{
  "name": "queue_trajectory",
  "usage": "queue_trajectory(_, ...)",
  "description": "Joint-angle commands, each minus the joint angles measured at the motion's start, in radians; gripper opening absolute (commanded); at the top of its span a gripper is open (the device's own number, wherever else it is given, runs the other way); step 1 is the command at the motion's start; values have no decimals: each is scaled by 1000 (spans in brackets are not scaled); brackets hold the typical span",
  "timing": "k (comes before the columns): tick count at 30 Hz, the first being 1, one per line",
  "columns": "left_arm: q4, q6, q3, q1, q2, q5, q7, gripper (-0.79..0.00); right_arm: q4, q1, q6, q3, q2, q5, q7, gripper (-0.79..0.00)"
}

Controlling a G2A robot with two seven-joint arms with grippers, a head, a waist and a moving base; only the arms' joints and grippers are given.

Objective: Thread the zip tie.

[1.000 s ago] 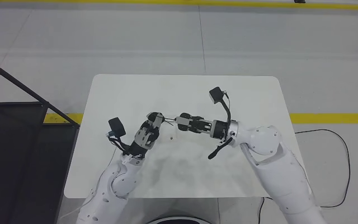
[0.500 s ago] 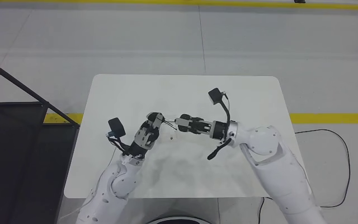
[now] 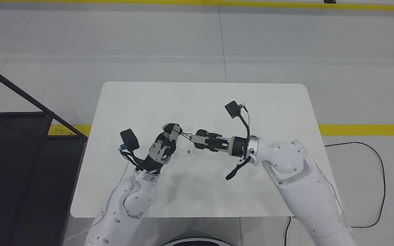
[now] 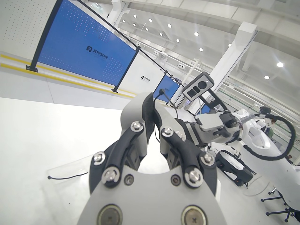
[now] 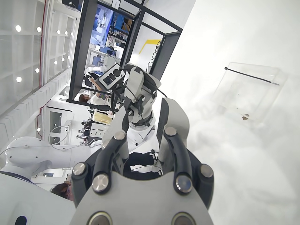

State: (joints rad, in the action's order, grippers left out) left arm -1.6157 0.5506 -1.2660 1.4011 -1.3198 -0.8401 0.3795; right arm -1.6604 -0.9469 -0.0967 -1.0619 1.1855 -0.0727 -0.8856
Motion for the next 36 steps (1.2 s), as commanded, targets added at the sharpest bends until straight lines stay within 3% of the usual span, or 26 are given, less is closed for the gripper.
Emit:
queue_trajectory(1,2,-1,2,-2,-1,-1,-1,-785,-2,-3,-7,1,-1,3,-4,-493)
queue_trajectory(19,12,0,13,-7,-4,-20,5,-785,-4,-6,-11,1,-3,6,-4,-533)
queue_trajectory(26,12,0,13,-6,-5,-25,6,-785,1,2,-4,13,0,8,6,-779)
queue_trajectory(36,15,-41,19,-4,-8,-75,44,-785,1,3,-24,14,1,-10,8,-785)
